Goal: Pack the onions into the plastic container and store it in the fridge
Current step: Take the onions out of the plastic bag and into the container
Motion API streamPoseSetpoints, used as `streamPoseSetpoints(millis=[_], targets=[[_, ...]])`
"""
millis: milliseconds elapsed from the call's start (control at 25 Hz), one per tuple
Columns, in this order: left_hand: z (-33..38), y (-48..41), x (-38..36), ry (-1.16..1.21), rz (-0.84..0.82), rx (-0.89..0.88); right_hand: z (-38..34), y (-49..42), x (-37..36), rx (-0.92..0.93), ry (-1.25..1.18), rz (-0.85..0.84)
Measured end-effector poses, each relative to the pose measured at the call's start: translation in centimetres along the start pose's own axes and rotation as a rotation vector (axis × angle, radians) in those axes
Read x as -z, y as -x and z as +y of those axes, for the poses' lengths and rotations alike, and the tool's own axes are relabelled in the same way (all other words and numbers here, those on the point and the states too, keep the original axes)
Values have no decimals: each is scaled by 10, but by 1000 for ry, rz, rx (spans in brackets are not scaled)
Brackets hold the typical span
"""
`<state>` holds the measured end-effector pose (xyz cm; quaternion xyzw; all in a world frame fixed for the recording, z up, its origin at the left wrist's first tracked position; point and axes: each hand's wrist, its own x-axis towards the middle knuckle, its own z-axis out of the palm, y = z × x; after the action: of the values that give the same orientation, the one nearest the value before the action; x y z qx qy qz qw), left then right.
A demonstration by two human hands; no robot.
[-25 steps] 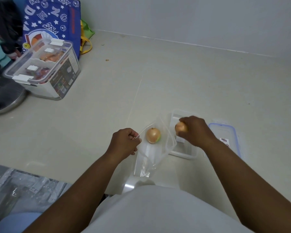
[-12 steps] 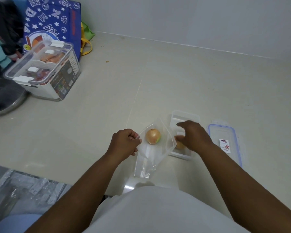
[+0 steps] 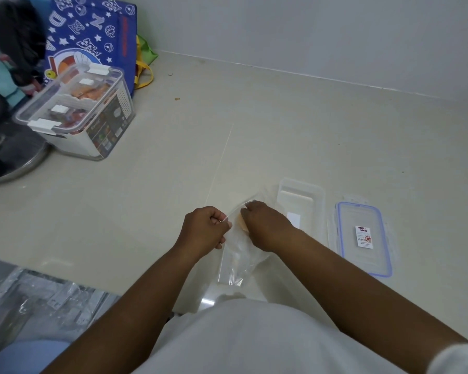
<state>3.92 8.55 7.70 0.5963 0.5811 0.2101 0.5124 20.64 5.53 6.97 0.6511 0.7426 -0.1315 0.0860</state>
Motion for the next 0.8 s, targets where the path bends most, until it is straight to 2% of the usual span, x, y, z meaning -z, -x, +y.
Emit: streamPoseSetpoints(millis=[120, 280, 400, 520, 680, 760, 800], targets=[[0, 1, 0, 11, 3, 9, 4, -9, -16, -9, 49, 28], [-2, 0, 0, 4, 1, 12, 8, -13, -30, -1, -23, -82], [-2, 0, -1, 0, -2, 19, 8, -5, -21, 31, -66, -80], [-1, -1, -1, 9, 10, 17, 13, 13, 4, 16, -239, 26], [-1, -6, 0, 8, 32, 26, 45, 49, 49, -44, -739, 300], [-1, -6, -1, 2, 31, 25, 71, 53, 57, -154, -801, 398], [0, -6, -1, 0, 28, 23, 85, 49, 55, -229, -731, 402]])
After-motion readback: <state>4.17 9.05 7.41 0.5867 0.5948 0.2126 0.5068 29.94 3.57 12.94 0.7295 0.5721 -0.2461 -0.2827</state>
